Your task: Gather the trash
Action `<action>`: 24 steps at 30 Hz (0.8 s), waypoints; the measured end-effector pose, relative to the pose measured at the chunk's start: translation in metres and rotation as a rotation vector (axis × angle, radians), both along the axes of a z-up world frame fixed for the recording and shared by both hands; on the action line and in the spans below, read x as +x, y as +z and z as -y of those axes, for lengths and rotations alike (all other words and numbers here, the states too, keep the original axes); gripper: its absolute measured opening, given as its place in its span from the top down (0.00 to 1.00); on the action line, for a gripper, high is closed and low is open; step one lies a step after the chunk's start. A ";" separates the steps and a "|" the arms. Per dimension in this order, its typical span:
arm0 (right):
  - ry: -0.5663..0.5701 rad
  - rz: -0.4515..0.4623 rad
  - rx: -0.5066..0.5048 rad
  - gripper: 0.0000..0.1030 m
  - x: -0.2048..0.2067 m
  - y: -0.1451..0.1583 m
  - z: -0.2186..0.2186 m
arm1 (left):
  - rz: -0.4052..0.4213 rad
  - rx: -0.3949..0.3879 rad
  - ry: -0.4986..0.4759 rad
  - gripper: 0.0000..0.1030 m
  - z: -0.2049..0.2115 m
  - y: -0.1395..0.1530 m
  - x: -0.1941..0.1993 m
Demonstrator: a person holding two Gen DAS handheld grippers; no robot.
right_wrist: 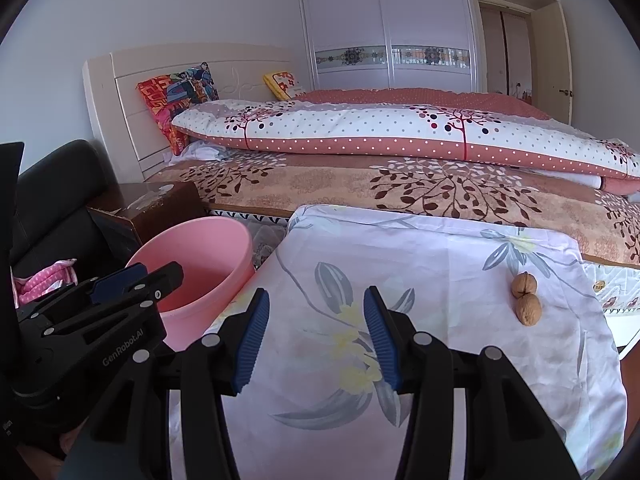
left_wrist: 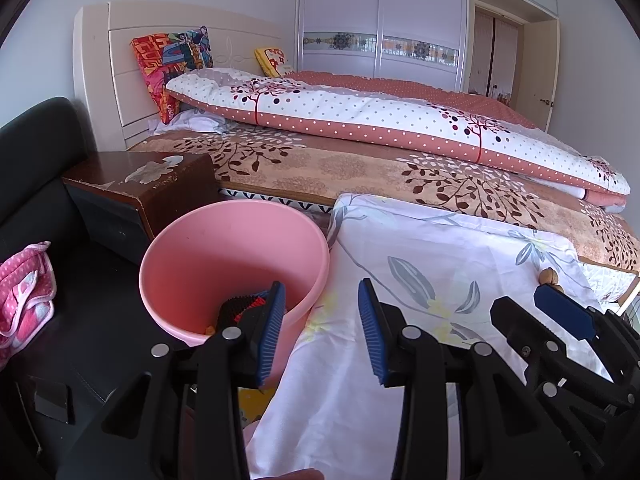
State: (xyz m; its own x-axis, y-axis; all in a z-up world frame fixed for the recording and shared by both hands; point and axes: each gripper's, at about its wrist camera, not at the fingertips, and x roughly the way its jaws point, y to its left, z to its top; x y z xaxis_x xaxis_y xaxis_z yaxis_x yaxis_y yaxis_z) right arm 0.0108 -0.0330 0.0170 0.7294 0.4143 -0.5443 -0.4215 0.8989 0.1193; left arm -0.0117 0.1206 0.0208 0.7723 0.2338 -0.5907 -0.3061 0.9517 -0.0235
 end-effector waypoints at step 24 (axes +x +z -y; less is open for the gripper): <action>0.009 0.001 -0.009 0.53 -0.001 0.000 -0.004 | 0.000 -0.003 0.011 0.63 -0.003 0.001 -0.001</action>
State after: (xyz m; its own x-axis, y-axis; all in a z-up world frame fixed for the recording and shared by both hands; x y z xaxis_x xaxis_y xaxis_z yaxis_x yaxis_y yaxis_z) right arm 0.0097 -0.0292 0.0168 0.7264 0.4164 -0.5468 -0.4300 0.8960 0.1110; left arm -0.0125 0.1236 0.0220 0.7699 0.2400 -0.5913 -0.3161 0.9483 -0.0267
